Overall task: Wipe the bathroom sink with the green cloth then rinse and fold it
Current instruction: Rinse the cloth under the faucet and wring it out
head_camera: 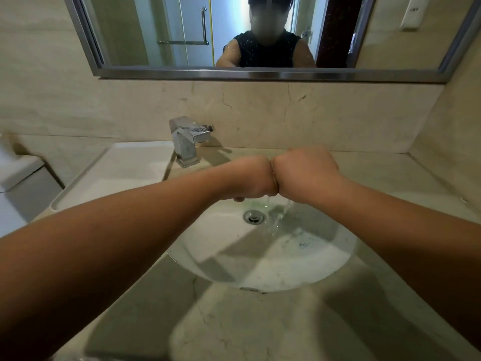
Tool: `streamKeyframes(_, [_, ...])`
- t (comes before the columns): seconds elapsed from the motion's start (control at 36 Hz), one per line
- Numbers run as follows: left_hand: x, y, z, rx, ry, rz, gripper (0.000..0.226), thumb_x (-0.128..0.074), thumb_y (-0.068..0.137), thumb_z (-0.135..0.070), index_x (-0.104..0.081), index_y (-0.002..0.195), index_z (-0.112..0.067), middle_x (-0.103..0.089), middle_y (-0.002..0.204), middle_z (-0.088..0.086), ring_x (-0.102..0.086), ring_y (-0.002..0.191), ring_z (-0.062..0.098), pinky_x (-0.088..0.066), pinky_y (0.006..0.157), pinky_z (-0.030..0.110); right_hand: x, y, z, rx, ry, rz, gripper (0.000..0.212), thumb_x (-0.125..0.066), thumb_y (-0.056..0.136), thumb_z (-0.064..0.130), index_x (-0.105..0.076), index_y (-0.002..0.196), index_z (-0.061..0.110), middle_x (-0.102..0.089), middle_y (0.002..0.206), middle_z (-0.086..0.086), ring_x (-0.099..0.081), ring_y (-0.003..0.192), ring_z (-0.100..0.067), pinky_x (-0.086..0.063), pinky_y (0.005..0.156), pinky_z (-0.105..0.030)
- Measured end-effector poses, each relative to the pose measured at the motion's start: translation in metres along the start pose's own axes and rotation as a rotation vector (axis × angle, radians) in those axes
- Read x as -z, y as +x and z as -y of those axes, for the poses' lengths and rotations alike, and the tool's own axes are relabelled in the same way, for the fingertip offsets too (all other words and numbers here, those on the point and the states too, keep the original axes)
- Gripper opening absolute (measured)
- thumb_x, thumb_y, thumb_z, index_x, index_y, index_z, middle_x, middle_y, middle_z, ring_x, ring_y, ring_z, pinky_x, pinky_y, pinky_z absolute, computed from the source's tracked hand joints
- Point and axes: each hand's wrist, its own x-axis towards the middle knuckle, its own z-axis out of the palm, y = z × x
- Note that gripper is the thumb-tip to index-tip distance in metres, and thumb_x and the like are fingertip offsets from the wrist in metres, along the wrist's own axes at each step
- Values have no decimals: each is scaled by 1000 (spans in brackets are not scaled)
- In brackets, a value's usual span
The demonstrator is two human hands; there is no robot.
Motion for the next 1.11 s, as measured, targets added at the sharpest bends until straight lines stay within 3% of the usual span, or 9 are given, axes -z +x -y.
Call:
streamKeyframes(0.11, [-7,-3,-5,-167,486,-95,29,-53,104,-11,-53,74,-9,-42,63,2,-38,55,19,-25,44,26,-7,-1,0,-55,82,111,16,-55,80,10,-58,67,20,-56,65,1,-51,53,-22,-41,52,-27])
streamKeyframes(0.22, [-12,7,4,-210,598,-155,25,-49,98,-6,-49,75,-12,-45,69,0,-51,69,28,-38,59,32,-14,1,-1,-89,216,161,15,-56,82,13,-57,67,17,-56,62,-1,-51,52,-24,-39,52,-27])
streamKeyframes(0.28, [-14,8,6,-207,578,-195,11,-50,98,-8,-59,94,-13,-45,71,-2,-54,75,31,-41,63,36,-17,0,-2,-111,310,203,16,-59,82,13,-56,67,16,-56,61,-3,-49,51,-24,-38,52,-28])
streamKeyframes(0.36, [-16,7,8,-229,602,-284,21,-52,101,-15,-58,121,-15,-44,76,-3,-53,76,31,-40,61,37,-19,0,-1,-136,440,256,20,-62,82,12,-54,64,14,-53,59,-5,-44,51,-24,-32,50,-28])
streamKeyframes(0.67, [-19,1,26,-340,714,-411,10,-51,97,-17,-43,103,-16,-33,64,-4,-50,60,32,-42,55,36,-21,-9,9,-247,872,342,27,-67,78,5,-46,61,11,-36,45,2,-28,45,-19,-22,48,-28])
streamKeyframes(0.78, [-24,1,31,-343,701,-443,16,-51,98,-18,-34,98,-19,-52,73,-1,-51,60,32,-42,54,36,-24,-11,14,-195,811,315,30,-66,80,6,-44,59,11,-40,51,-1,-34,53,-23,-24,52,-33])
streamKeyframes(0.89, [-17,-5,32,-316,590,-457,21,-57,96,-23,-46,113,-17,-51,84,-1,-52,67,30,-37,52,36,-23,-7,11,-147,626,254,7,-67,84,14,-62,85,9,-65,77,-12,-58,69,-30,-37,55,-34])
streamKeyframes(1.03, [9,-16,42,-216,333,-313,24,-72,87,-20,-55,103,-23,-60,89,-2,-63,86,24,-53,68,37,-4,-7,2,-90,628,325,37,-78,81,27,-57,111,25,-65,99,2,-61,83,-15,-45,61,-31])
streamKeyframes(1.11, [21,-23,52,-157,218,-217,36,-83,82,-21,-56,105,-27,-63,96,-4,-62,89,20,-50,70,32,13,-8,-2,-78,882,493,55,-82,81,29,-55,129,28,-64,113,8,-63,103,-15,-52,89,-34])
